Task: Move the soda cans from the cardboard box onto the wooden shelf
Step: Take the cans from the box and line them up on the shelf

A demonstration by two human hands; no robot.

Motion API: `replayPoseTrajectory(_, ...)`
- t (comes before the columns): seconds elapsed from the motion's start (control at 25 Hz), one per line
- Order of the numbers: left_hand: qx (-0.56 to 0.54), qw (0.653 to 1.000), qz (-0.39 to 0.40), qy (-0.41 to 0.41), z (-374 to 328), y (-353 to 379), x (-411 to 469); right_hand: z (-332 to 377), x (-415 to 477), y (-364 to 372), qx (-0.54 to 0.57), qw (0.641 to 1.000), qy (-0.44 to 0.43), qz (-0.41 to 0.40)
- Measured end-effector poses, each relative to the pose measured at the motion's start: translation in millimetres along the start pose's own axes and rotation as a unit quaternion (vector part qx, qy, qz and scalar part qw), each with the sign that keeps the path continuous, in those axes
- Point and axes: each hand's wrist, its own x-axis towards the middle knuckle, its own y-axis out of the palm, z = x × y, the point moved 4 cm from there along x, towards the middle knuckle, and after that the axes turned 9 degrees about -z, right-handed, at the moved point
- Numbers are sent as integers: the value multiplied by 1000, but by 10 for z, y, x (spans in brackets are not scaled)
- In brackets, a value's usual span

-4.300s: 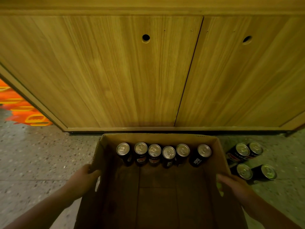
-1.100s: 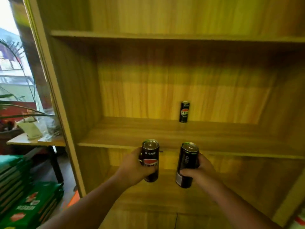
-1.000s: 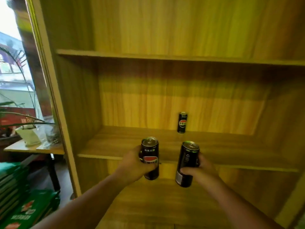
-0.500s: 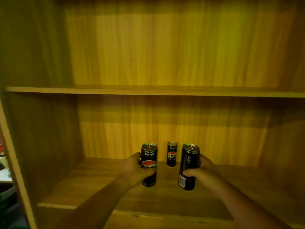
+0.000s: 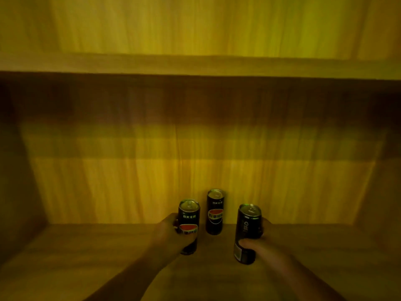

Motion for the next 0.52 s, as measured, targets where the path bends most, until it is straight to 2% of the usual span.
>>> replayPoseTrajectory(0.32, -54, 998, -4, 12, 266, 486, 563, -349, 824, 216, -10, 998, -11, -57)
replayPoseTrajectory(0.52, -66, 997, -24, 17, 298, 557, 671, -360, 1005, 323, -12, 998, -18, -52)
